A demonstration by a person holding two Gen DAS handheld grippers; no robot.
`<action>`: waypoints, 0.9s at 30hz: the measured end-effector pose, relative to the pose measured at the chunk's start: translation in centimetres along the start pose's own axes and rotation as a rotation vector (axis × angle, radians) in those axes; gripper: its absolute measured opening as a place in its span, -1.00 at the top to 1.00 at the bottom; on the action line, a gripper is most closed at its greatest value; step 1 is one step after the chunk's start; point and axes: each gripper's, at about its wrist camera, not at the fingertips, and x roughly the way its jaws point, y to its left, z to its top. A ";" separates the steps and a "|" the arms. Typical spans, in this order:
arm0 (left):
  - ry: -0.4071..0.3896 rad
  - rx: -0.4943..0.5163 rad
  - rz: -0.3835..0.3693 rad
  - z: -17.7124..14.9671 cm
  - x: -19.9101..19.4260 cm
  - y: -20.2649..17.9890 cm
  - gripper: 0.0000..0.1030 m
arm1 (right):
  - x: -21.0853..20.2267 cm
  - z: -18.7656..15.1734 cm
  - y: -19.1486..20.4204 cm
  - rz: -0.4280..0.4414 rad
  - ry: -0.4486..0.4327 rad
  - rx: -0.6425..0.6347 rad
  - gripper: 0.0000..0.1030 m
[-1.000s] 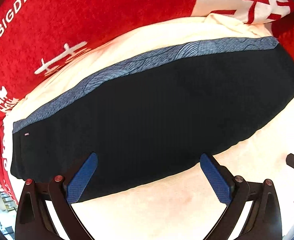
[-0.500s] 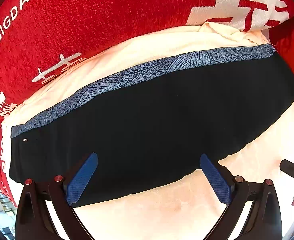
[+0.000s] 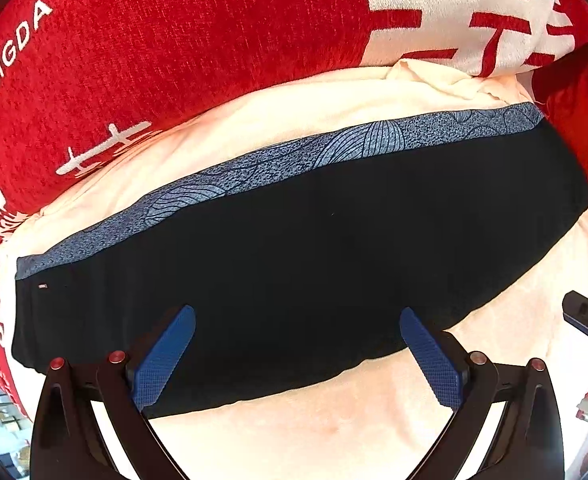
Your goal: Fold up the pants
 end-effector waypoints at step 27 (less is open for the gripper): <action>0.056 -0.086 0.006 1.8 4.2 -1.2 -1.00 | 2.7 4.1 -6.6 0.173 -0.075 0.058 0.10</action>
